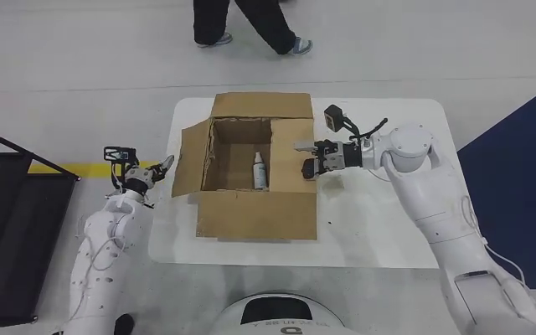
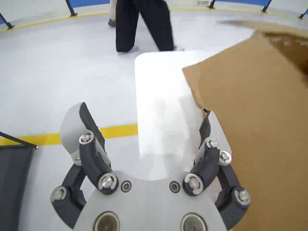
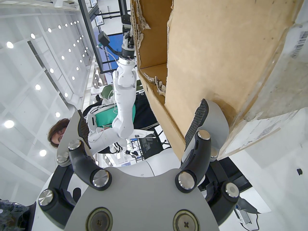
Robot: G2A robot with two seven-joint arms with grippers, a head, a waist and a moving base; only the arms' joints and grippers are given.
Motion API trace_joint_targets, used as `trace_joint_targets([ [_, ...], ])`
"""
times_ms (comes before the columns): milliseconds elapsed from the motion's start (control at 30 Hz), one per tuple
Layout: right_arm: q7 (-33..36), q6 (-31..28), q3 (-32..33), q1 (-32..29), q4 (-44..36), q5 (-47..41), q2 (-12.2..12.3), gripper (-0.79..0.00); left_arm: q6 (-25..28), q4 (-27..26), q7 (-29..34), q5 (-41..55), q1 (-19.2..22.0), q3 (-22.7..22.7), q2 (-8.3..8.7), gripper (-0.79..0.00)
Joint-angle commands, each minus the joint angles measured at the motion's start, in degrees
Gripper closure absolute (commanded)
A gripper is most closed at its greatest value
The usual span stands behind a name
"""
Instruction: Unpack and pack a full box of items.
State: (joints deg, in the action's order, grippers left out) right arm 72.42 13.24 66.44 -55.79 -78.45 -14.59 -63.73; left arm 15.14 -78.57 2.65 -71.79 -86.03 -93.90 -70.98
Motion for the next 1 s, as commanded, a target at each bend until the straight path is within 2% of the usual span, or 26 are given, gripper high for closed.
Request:
trace_joint_targets([
  [0, 0.0, 0.0, -0.1, 0.0, 0.0, 0.0, 0.1, -0.785, 0.2, 2.6, 0.0, 1.7, 0.5, 1.4, -0.26, -0.785],
  [200, -0.2, 0.2, -0.3, 0.0, -0.1, 0.0, 0.4, -0.785, 0.3, 6.5, 0.3, 2.8, 2.0, 4.4, -0.69, -0.785],
  [367, -0.2, 0.3, -0.1, -0.1, -0.4, -0.2, 0.6, -0.785, 0.2, 6.3, -0.6, 2.7, 2.3, 5.9, -0.86, -0.785],
  [567, -0.2, 0.3, -0.1, -0.1, -0.4, -0.2, 0.6, -0.785, 1.9, 6.3, -0.8, 9.8, 2.2, 3.2, -0.70, -0.785],
  [767, -0.2, 0.3, -0.1, -0.1, -0.4, -0.2, 0.6, -0.785, 6.0, 7.0, -0.8, 18.6, 2.7, -0.8, -0.26, -0.785],
  [967, -0.2, 0.3, -0.1, -0.1, -0.4, -0.2, 0.6, -0.785, 9.2, 5.1, -0.5, 21.8, 2.6, -1.9, 0.05, -0.785],
])
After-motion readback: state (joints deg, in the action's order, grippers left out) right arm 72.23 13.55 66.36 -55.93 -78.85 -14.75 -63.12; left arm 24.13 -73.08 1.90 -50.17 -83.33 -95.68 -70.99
